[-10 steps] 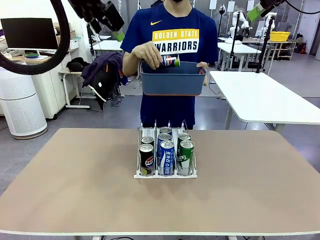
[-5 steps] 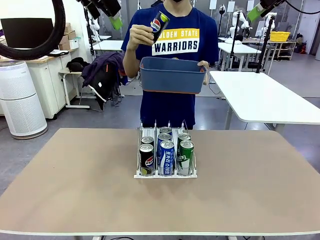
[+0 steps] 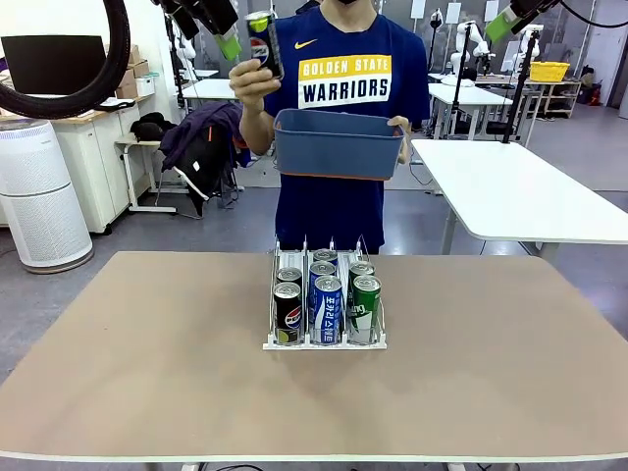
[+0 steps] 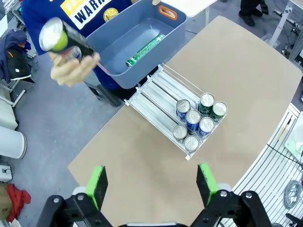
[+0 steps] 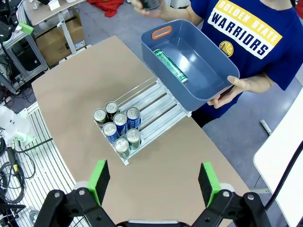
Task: Fill the beverage cans into the dispenser.
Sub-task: Pick up the Pepsi coke handed by the human.
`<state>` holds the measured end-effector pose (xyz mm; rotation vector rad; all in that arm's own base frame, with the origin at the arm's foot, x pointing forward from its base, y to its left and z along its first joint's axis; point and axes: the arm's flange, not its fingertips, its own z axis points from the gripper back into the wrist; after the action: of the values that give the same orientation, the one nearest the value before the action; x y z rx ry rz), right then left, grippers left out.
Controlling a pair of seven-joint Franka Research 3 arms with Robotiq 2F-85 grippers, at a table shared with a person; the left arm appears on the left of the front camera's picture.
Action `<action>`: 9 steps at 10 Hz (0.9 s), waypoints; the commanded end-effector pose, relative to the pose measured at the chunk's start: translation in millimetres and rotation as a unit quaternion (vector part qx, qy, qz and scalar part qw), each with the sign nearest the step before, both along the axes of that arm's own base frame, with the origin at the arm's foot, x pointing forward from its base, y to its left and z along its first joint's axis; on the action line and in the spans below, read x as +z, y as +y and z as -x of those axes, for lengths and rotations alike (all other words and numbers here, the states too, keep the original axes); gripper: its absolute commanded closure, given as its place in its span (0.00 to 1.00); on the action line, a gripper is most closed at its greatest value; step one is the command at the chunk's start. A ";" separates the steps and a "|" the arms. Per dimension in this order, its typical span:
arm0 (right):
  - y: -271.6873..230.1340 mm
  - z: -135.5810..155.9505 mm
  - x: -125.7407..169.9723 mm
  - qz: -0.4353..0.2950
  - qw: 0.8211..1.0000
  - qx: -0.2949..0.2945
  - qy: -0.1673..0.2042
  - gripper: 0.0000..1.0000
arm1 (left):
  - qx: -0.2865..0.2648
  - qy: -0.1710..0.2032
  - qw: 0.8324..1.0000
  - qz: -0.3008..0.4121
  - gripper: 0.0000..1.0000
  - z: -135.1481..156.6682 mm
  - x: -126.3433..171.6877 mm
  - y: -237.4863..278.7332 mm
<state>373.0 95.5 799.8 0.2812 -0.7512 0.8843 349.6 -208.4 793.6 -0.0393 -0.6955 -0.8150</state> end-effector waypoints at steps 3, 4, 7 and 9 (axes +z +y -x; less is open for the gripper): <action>0.3 0.1 -1.7 0.000 1.000 0.000 0.002 0.00 | 0.006 -0.001 1.000 0.002 0.00 1.0 0.5 1.0; 0.3 0.1 -1.7 0.000 1.000 0.000 0.002 0.00 | 0.006 -0.001 1.000 0.002 0.00 1.0 0.5 1.0; 0.3 0.1 -1.7 0.000 1.000 0.000 0.002 0.00 | 0.006 -0.001 1.000 0.002 0.00 1.0 0.5 1.0; 0.3 0.1 -1.7 0.000 1.000 0.000 0.002 0.00 | 0.006 -0.001 1.000 0.002 0.00 1.0 0.5 1.0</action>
<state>373.0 95.5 799.8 0.2812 -0.7512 0.8843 349.6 -208.4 793.7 -0.0393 -0.6957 -0.8149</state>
